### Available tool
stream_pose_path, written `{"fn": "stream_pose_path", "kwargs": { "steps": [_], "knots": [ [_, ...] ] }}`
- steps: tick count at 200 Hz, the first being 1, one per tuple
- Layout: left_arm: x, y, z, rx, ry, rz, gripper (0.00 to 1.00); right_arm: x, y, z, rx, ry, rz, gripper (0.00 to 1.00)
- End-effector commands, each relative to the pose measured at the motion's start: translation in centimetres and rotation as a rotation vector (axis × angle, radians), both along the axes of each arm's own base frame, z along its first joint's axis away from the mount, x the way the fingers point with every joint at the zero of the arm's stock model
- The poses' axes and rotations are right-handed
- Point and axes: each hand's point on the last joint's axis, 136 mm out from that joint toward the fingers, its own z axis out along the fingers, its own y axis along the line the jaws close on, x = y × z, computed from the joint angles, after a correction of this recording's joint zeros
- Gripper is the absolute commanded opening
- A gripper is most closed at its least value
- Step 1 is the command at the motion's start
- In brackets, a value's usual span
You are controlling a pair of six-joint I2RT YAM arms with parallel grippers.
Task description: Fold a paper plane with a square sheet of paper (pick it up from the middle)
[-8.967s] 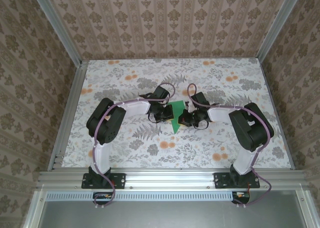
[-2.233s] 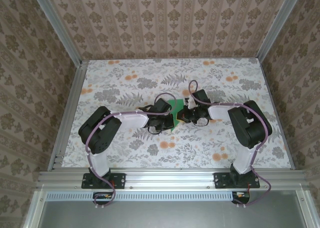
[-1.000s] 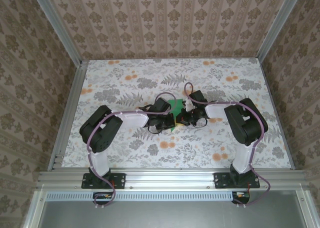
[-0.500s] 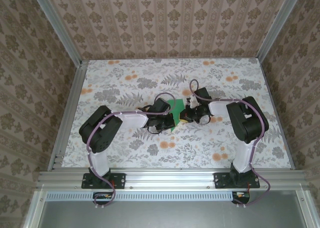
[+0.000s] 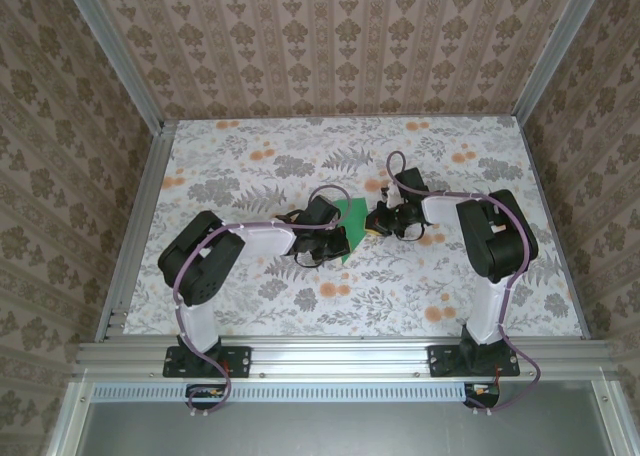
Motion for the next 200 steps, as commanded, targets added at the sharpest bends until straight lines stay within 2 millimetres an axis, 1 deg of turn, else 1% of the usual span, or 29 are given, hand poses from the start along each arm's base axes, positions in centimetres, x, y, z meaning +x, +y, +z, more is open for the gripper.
{"fn": "stream_pose_path", "kwargs": {
  "steps": [1, 40, 57, 74, 94, 119, 144, 160, 174, 200],
  "knots": [
    [-3.7, 4.1, -4.4, 0.188, 0.161, -0.006, 0.0, 1.2, -2.3, -1.3, -0.104, 0.003, -0.066, 0.06],
    [-3.5, 3.9, -3.9, 0.182, 0.149, -0.016, 0.0, 1.6, -2.8, -0.6, -0.119, -0.011, -0.087, 0.06],
    [-3.3, 3.7, -3.5, 0.176, 0.137, -0.026, 0.0, 1.7, -2.8, 0.1, -0.113, -0.029, -0.094, 0.06],
    [-2.9, 3.2, -2.5, 0.155, 0.115, -0.037, 0.0, 1.6, -2.9, 1.2, -0.104, -0.054, -0.103, 0.07],
    [-2.3, 2.6, -1.0, 0.125, 0.075, -0.045, 0.04, 1.2, -3.2, 2.5, -0.105, -0.086, -0.116, 0.1],
    [-1.6, 2.5, 0.9, 0.102, 0.016, -0.044, 0.09, 0.5, -3.6, 3.8, -0.112, -0.122, -0.13, 0.17],
    [-1.0, 2.8, 2.6, 0.093, -0.052, -0.038, 0.19, -0.9, -3.6, 4.3, -0.109, -0.138, -0.127, 0.33],
    [-0.3, 3.1, 3.4, 0.087, -0.081, -0.021, 0.26, -1.8, -3.0, 4.4, -0.096, -0.139, -0.112, 0.39],
    [0.2, 2.8, 4.3, 0.057, -0.104, -0.021, 0.32, -2.5, -2.2, 4.7, -0.079, -0.135, -0.088, 0.44],
    [1.0, 1.6, 5.3, 0.011, -0.14, -0.036, 0.34, -3.3, -1.5, 4.7, -0.052, -0.117, -0.073, 0.51]
  ]
}}
